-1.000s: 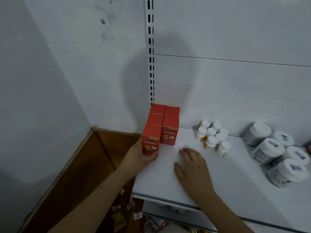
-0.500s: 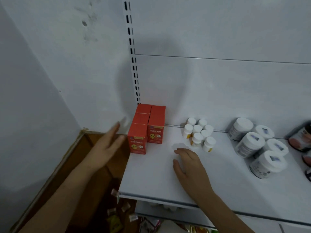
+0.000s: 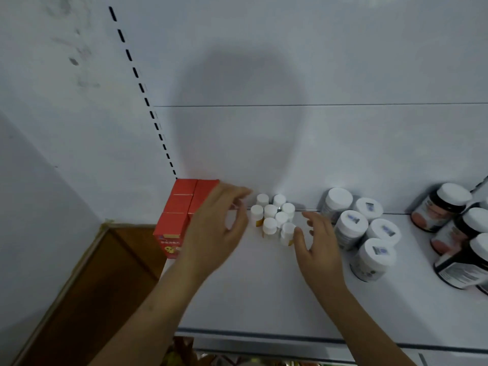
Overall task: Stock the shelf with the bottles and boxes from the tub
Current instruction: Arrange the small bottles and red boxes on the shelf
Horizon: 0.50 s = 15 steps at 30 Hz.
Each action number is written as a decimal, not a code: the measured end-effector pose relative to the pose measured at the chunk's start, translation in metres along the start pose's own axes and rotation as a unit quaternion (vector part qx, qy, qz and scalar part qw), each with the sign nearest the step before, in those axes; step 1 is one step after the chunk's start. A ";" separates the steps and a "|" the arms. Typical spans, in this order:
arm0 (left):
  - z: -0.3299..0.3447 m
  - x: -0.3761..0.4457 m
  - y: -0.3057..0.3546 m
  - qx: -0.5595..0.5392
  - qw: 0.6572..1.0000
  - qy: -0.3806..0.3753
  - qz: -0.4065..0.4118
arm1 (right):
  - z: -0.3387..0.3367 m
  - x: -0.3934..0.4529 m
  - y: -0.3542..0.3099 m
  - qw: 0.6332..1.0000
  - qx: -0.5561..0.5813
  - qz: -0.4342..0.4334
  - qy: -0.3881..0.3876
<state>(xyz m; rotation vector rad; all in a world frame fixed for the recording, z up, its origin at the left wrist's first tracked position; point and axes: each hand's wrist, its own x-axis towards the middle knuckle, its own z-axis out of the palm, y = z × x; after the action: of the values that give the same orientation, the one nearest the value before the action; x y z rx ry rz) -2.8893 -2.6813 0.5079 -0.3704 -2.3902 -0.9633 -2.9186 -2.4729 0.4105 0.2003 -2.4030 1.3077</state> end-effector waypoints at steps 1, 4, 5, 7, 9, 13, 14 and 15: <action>0.015 -0.002 -0.003 -0.013 1.000 -0.022 -0.018 | 0.000 0.004 0.002 1.000 0.001 0.002 -0.008; 0.053 -0.007 -0.023 -0.033 0.993 -0.043 -0.105 | 0.003 0.016 0.004 0.998 0.028 0.031 -0.046; 0.062 -0.007 -0.029 -0.034 0.989 -0.049 -0.133 | 0.005 0.020 0.005 0.997 0.041 0.046 -0.056; 0.074 -0.003 -0.039 -0.043 0.978 -0.067 -0.190 | 0.010 0.031 0.004 0.993 0.057 0.079 -0.073; 0.083 0.004 -0.048 -0.071 0.957 -0.098 -0.262 | 0.015 0.044 0.002 0.986 0.062 0.113 -0.102; 0.093 0.014 -0.060 -0.109 0.934 -0.149 -0.306 | 0.028 0.067 0.004 0.973 0.054 0.167 -0.150; 0.096 0.015 -0.062 -0.119 0.932 -0.156 -0.304 | 0.031 0.071 0.005 0.971 0.053 0.170 -0.157; 0.098 0.015 -0.062 -0.132 0.931 -0.160 -0.300 | 0.033 0.075 0.005 0.970 0.055 0.170 -0.164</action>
<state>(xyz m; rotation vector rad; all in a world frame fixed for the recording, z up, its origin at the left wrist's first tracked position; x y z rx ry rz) -2.9653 -2.6558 0.4224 0.1443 -2.7374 -1.6118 -2.9973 -2.4930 0.4211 0.0366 -2.7326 1.6766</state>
